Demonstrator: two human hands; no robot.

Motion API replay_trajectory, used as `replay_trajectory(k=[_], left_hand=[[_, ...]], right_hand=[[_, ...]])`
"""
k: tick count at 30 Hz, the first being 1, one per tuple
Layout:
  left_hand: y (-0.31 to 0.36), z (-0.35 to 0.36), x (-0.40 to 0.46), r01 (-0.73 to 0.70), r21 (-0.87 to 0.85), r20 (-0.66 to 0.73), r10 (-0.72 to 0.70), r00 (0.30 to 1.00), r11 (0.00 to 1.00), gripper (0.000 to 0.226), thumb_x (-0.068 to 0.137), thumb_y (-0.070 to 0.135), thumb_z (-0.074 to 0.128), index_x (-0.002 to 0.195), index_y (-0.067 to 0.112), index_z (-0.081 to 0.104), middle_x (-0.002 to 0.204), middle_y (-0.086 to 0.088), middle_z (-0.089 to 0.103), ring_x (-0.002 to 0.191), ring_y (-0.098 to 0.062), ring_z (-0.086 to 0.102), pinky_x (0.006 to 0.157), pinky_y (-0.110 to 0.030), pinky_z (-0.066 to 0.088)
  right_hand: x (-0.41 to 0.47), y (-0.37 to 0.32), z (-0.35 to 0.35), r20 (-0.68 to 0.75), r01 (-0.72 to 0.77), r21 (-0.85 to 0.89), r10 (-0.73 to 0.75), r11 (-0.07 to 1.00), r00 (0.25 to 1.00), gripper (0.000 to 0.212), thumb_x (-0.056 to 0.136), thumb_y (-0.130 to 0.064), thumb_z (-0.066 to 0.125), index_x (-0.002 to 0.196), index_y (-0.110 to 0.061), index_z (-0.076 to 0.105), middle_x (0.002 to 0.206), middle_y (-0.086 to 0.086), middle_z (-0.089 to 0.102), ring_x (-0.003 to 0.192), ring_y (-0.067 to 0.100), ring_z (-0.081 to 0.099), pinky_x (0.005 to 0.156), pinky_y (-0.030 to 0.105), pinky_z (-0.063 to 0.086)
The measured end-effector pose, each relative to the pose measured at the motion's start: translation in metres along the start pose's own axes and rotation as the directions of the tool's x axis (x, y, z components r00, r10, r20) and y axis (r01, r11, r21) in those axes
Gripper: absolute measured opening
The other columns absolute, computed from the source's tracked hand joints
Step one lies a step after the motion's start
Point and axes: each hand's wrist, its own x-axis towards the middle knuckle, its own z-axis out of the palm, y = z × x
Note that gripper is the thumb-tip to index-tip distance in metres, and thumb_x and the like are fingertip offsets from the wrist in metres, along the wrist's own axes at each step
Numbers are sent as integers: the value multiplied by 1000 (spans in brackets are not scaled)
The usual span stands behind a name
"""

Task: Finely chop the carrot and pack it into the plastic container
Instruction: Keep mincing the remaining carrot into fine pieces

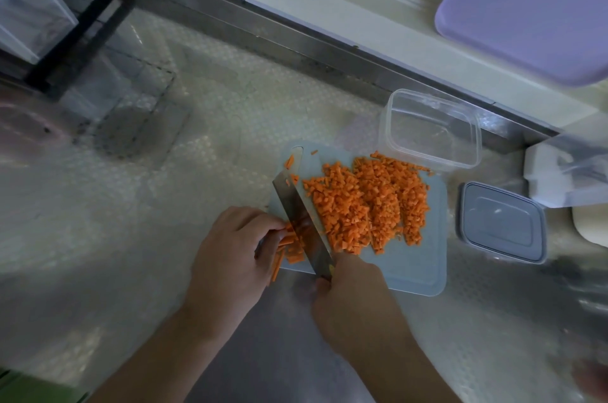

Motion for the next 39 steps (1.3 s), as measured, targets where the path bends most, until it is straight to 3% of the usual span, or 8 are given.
replay_trajectory(k=[3, 8, 11, 13, 19, 27, 33, 39], left_hand=[[-1, 1, 1, -1, 15, 2, 1, 1000, 1000, 7, 92, 16, 78, 95, 22, 78, 92, 13, 68, 91, -14, 60, 74, -25, 48], [0, 0, 2, -25, 48, -4, 25, 1000, 999, 8, 95, 14, 74, 95, 21, 78, 91, 10, 68, 88, -15, 61, 69, -28, 50], [1, -3, 2, -36, 60, 18, 35, 999, 998, 12, 98, 20, 67, 99, 24, 78, 95, 13, 67, 92, -12, 61, 73, -26, 51], [1, -6, 2, -38, 56, 44, 36, 998, 998, 17, 98, 21, 63, 103, 27, 78, 98, 16, 67, 95, -10, 60, 77, -24, 50], [7, -2, 3, 17, 54, 23, -18, 1000, 998, 13, 94, 10, 74, 97, 22, 77, 93, 11, 68, 90, -14, 62, 72, -25, 50], [9, 4, 4, 61, 32, 21, -61, 998, 998, 9, 91, 12, 75, 94, 21, 75, 91, 12, 64, 86, -11, 56, 77, -6, 37], [8, 4, 6, 59, 53, 37, -61, 997, 997, 10, 89, 11, 77, 93, 20, 76, 91, 10, 67, 87, -12, 58, 75, -5, 36], [8, 1, 6, 82, 44, 19, -83, 996, 996, 6, 90, 19, 78, 92, 24, 75, 89, 14, 65, 86, -10, 59, 75, -10, 37]], right_hand=[[4, -6, 1, 34, -43, -33, 44, 999, 998, 23, 95, -22, 53, 81, -30, 36, 79, -9, 42, 78, 18, 53, 64, 28, 43], [16, -14, 3, 50, -52, -57, 55, 997, 997, 12, 91, -19, 55, 87, -25, 46, 82, -4, 49, 77, 19, 54, 61, 29, 43], [21, -17, 6, 28, -45, -22, 45, 999, 999, 14, 88, -16, 53, 79, -23, 46, 80, -1, 54, 73, 20, 56, 56, 28, 40], [21, -16, 8, -5, -46, 42, 46, 998, 999, 7, 89, -19, 53, 84, -24, 52, 84, 0, 57, 77, 21, 59, 59, 30, 44], [10, -4, -2, -59, -9, 133, 17, 991, 998, 15, 95, -24, 55, 82, -30, 49, 82, -9, 54, 75, 14, 55, 62, 30, 45], [5, -6, -4, 16, -60, 61, 59, 996, 998, 27, 97, -24, 53, 76, -29, 35, 81, -10, 43, 72, 13, 48, 64, 29, 43], [17, -18, 3, 39, -62, 49, 60, 997, 997, 12, 91, -17, 54, 86, -24, 46, 81, -4, 48, 79, 19, 53, 59, 26, 39], [14, -17, -7, -58, -20, 125, 27, 992, 998, 12, 95, -23, 56, 89, -27, 46, 92, -2, 55, 81, 17, 51, 67, 29, 40]])
